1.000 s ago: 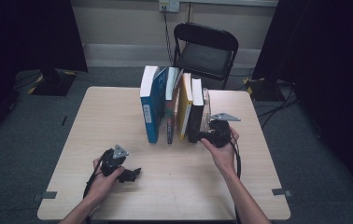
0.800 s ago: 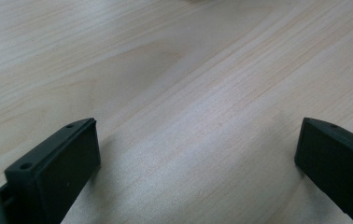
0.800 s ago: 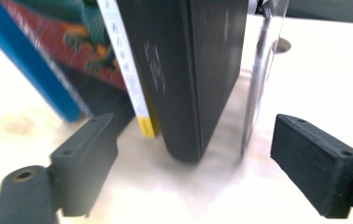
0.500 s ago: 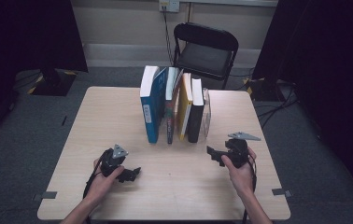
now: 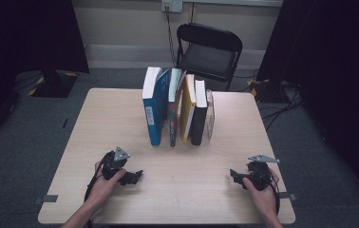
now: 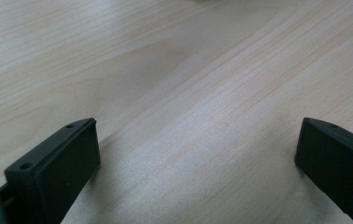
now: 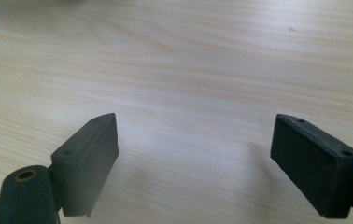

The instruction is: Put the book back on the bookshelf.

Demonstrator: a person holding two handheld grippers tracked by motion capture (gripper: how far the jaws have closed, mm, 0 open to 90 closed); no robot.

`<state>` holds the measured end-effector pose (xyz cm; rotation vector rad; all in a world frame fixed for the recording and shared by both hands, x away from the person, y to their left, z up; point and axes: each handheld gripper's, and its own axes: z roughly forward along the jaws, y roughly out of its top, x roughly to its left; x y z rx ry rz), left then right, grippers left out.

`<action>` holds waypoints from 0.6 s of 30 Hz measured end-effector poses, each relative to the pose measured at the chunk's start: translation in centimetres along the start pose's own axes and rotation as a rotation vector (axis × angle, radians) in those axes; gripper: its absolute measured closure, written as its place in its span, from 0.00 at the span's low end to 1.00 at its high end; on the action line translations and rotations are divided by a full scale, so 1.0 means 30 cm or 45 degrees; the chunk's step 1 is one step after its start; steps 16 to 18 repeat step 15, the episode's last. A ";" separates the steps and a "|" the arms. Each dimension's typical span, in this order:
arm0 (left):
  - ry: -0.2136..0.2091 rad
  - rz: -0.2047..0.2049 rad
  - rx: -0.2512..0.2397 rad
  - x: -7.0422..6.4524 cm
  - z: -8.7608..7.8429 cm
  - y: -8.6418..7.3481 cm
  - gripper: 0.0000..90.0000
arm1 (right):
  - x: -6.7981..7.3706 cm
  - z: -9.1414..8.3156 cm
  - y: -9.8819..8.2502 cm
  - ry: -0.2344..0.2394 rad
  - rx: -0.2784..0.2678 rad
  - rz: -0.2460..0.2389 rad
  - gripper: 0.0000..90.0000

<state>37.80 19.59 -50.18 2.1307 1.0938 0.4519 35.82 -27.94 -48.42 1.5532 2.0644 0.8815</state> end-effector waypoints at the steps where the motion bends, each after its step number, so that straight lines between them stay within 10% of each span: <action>1: 0.000 0.000 0.000 0.000 0.000 0.000 0.00 | -0.004 0.008 -0.010 -0.013 0.017 -0.007 0.17; 18: 0.000 0.000 0.000 0.000 0.000 0.000 0.00 | 0.003 0.023 -0.050 -0.062 -0.064 -0.053 0.13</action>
